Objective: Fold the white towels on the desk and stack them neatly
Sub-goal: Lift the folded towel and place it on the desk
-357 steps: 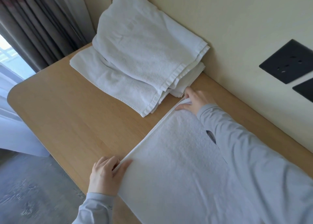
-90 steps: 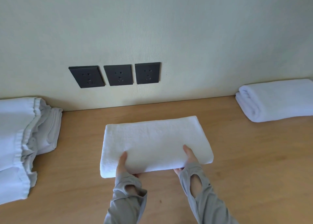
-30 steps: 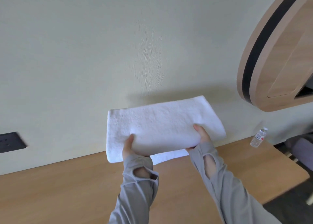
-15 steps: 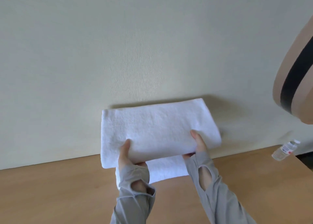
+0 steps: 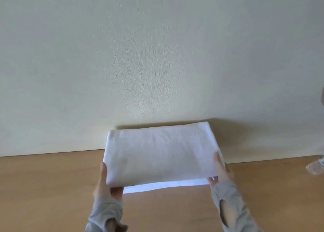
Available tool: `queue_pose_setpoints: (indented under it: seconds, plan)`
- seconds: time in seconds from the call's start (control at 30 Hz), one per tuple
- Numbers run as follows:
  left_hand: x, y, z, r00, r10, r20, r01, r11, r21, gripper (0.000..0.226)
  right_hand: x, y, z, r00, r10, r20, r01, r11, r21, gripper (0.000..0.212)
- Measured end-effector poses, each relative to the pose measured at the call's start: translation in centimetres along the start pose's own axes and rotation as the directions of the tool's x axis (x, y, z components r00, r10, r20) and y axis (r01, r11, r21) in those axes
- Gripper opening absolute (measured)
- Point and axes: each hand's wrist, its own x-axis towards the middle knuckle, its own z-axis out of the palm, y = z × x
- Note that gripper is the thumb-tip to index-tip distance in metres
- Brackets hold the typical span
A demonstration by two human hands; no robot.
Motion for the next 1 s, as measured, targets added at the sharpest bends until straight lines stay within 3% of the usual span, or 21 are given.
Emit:
queue_pose_setpoints:
  seconds: [0.07, 0.13, 0.2, 0.27, 0.33, 0.4, 0.5, 0.6, 0.7, 1.0]
  plan:
    - [0.8, 2.8, -1.4, 0.999, -0.047, -0.007, 0.048, 0.990, 0.130, 0.076, 1.1, -3.0, -1.0, 0.980, 0.047, 0.194, -0.009, 0.981, -0.192, 0.070]
    - [1.9, 5.3, -1.4, 0.997, -0.078, -0.003, 0.072, 0.903, 0.424, 0.076, 1.6, -5.4, -0.7, 0.927, 0.118, 0.355, 0.022, 0.931, -0.365, 0.073]
    - [2.8, 7.0, 0.0, 0.993, -0.119, 0.015, 0.078, 0.739, 0.669, 0.079, 2.1, -6.9, 0.2, 0.921, 0.150, 0.360, 0.075, 0.838, -0.541, 0.074]
    - [3.6, 7.8, 1.9, 0.988, -0.150, 0.043, 0.058, 0.611, 0.790, 0.083, 2.7, -7.7, 1.3, 0.939, 0.162, 0.303, 0.094, 0.728, -0.679, 0.075]
    - [4.4, 7.6, 3.7, 0.989, -0.130, 0.073, 0.008, 0.536, 0.844, 0.076, 2.9, -7.9, 2.4, 0.942, 0.168, 0.289, 0.105, 0.671, -0.734, 0.081]
    - [4.9, 6.8, 4.7, 0.998, -0.042, 0.051, -0.028, 0.427, 0.904, 0.072, 2.9, -7.6, 3.2, 0.945, 0.092, 0.313, 0.168, 0.686, -0.708, 0.085]
    - [5.1, 6.1, 4.6, 0.979, 0.177, 0.104, -0.155, 0.306, 0.939, 0.073, 2.8, -7.1, 3.6, 0.924, -0.117, 0.365, 0.346, 0.665, -0.662, 0.058]
    - [4.6, 5.7, 4.9, 0.949, 0.247, 0.193, -0.267, 0.314, 0.911, 0.061, 2.5, -7.7, 2.8, 0.865, -0.259, 0.430, 0.483, 0.663, -0.573, 0.027]
    - [4.3, 4.7, 5.9, 0.931, 0.273, 0.245, -0.327, 0.320, 0.889, 0.044, 2.9, -8.4, 1.4, 0.833, -0.364, 0.417, 0.545, 0.673, -0.500, 0.028]
    - [5.2, 4.2, 5.2, 0.948, 0.268, 0.171, -0.255, 0.316, 0.914, 0.035, 3.7, -5.8, 1.8, 0.863, -0.314, 0.396, 0.505, 0.568, -0.650, 0.024]
